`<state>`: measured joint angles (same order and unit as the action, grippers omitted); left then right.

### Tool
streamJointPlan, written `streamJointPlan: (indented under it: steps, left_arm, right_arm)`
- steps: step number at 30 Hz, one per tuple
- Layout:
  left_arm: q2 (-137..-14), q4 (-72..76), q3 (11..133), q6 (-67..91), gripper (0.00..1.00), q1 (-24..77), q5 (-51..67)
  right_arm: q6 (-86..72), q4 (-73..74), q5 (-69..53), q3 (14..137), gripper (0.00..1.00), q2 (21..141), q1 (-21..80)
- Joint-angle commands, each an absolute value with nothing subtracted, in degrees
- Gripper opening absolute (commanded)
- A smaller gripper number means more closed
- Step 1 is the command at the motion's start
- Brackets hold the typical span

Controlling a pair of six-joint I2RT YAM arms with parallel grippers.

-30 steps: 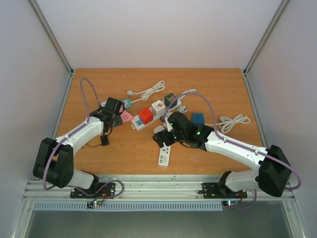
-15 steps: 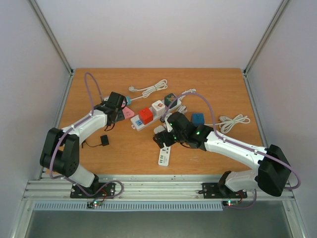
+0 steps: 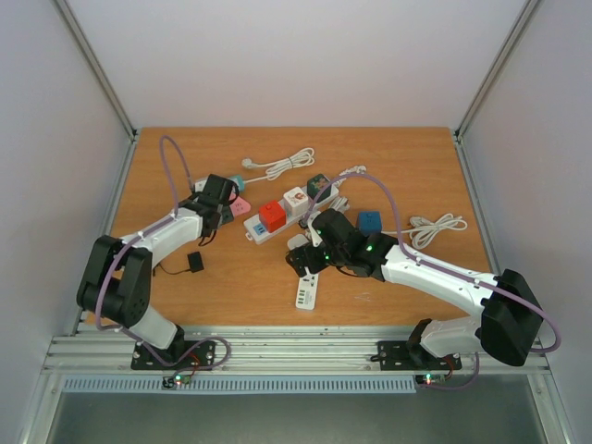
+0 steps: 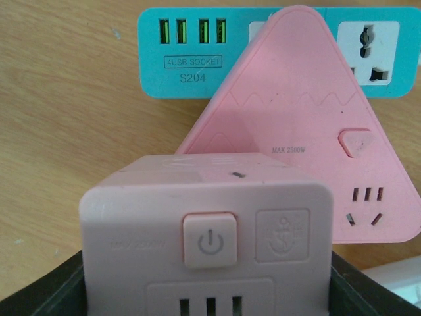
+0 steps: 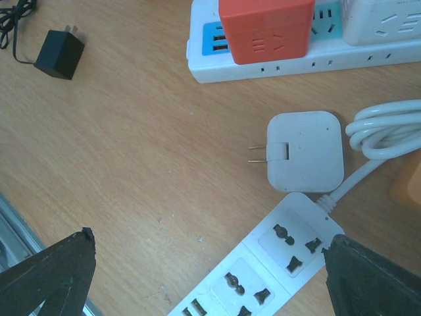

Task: Insert the plug

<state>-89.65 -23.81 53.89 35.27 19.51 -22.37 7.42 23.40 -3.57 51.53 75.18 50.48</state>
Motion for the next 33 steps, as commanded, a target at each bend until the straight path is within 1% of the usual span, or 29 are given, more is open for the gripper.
streamJointPlan:
  steps: [1,3,6,9,13,15,17,18,23,25,27,29,33]
  left_arm:
    - [-94.22,-18.75,49.05,35.86,0.3,19.29,-22.23]
    - [-94.94,-17.14,47.44,36.68,0.28,19.32,-22.1]
    - [-95.94,-15.26,45.77,37.98,0.27,19.4,-21.32]
    - [-94.89,-17.06,46.16,39.84,0.27,19.42,-19.7]
    - [-94.48,-18.5,47.03,40.49,0.28,19.42,-20.72]
    - [-94.48,-20.67,48.3,40.1,0.31,19.42,-21.51]
    - [-93.25,-21.68,48.87,39.5,0.36,19.43,-21.85]
    - [-92.55,-22.38,49.2,39.46,0.41,19.47,-21.88]
    - [-87.93,-27.7,52.88,37.66,0.75,19.38,-20.66]
    - [-87.27,-30.78,55.7,36.64,0.86,19.3,-20.68]
    - [-87.42,-34.19,58.46,35.75,0.9,19.17,-21.37]
    - [-88.12,-37.03,60.78,35.6,0.92,18.91,-21.17]
    - [-89.73,-37.58,62.0,35.86,0.9,18.53,-20.95]
  right_arm:
    - [6.43,23.59,-4.04,53.15,0.95,75.57,50.71]
    - [6.42,23.68,-3.88,53.09,0.95,75.4,50.71]
    - [6.43,23.89,-3.78,53.16,0.95,75.25,50.66]
    - [6.44,24.37,-3.95,53.5,0.95,75.16,50.71]
    - [6.42,24.52,-3.87,53.59,0.95,74.81,50.71]
    - [6.42,24.67,-3.87,53.74,0.95,74.75,50.69]
    - [6.35,24.7,-3.73,53.71,0.95,74.58,50.71]
    - [6.39,24.77,-3.62,53.64,0.95,74.48,50.71]
    - [6.42,25.25,-2.92,53.62,0.95,74.1,50.71]
    - [6.49,25.22,-2.99,53.68,0.95,74.15,50.71]
    - [6.5,25.15,-3.23,53.79,0.95,74.08,50.71]
    - [6.42,24.97,-3.33,53.76,0.95,73.86,50.67]
    - [6.42,24.96,-3.2,53.53,0.96,73.34,50.71]
